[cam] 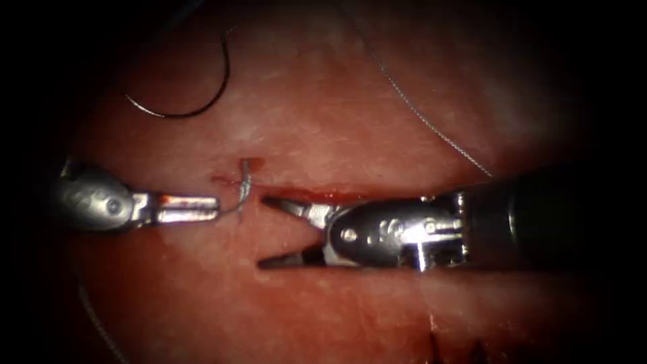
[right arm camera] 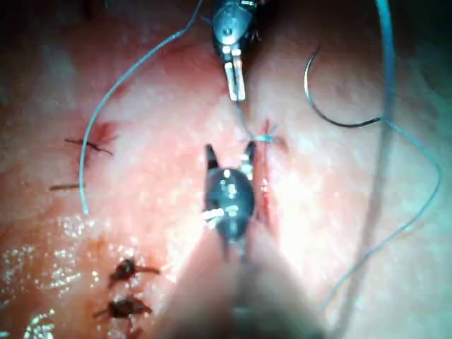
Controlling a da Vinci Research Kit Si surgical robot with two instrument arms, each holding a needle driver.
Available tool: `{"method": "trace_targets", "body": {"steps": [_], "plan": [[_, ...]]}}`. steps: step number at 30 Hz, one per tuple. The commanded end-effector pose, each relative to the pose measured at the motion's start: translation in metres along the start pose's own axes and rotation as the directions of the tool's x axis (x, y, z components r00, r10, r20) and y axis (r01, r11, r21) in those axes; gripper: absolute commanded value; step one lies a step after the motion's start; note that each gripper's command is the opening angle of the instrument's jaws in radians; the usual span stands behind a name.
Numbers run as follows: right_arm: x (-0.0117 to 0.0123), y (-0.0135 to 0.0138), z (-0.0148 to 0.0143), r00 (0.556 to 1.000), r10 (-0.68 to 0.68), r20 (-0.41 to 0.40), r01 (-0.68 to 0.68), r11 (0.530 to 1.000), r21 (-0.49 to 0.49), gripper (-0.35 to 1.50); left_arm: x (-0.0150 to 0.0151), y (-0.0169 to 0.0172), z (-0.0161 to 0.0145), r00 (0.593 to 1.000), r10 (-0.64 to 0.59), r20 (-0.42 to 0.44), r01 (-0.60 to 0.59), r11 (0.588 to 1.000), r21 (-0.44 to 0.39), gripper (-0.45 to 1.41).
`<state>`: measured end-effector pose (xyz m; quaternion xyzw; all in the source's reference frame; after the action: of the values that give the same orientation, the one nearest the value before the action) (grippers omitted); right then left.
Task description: Wound Closure
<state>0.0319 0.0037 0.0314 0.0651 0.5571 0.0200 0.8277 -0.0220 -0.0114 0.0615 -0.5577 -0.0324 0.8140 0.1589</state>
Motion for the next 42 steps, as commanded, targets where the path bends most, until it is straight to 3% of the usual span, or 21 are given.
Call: {"method": "trace_targets", "body": {"steps": [1, 5, 14, 22, 31, 35, 42], "plan": [[0.0002, -0.0006, 0.0016, 1.000, -0.016, -0.008, 0.015, 1.000, -0.017, 1.30, -0.0005, 0.0012, 0.0004, 1.000, -0.005, 0.002, 0.005, 1.000, -0.005, -0.45], [0.0006, 0.0000, 0.0028, 0.998, -0.061, 0.009, 0.061, 0.993, -0.096, 1.30, -0.0005, 0.0018, 0.0008, 1.000, -0.005, -0.002, 0.005, 1.000, -0.011, -0.45], [0.0014, 0.0009, 0.0025, 0.996, -0.085, -0.003, 0.083, 0.981, -0.177, 1.30, -0.0004, 0.0019, 0.0007, 1.000, -0.005, -0.002, 0.005, 1.000, -0.010, -0.45], [0.0020, 0.0004, 0.0033, 0.995, -0.098, -0.014, 0.094, 0.980, -0.177, 1.30, -0.0003, 0.0019, 0.0007, 1.000, -0.006, -0.002, 0.006, 1.000, -0.011, -0.45], [0.0018, 0.0007, 0.0065, 0.986, -0.164, -0.044, 0.154, 0.973, -0.172, 1.30, 0.0005, 0.0021, 0.0004, 1.000, -0.014, -0.011, 0.014, 1.000, -0.012, -0.45], [0.0022, 0.0009, 0.0066, 0.969, -0.241, -0.062, 0.227, 0.958, -0.175, 1.26, 0.0005, 0.0021, 0.0004, 1.000, -0.014, -0.011, 0.013, 1.000, -0.012, -0.45], [0.0032, 0.0007, 0.0071, 0.962, -0.259, -0.086, 0.241, 0.955, -0.174, 1.26, 0.0005, 0.0021, 0.0005, 1.000, -0.014, -0.013, 0.013, 1.000, -0.015, -0.45]]}}
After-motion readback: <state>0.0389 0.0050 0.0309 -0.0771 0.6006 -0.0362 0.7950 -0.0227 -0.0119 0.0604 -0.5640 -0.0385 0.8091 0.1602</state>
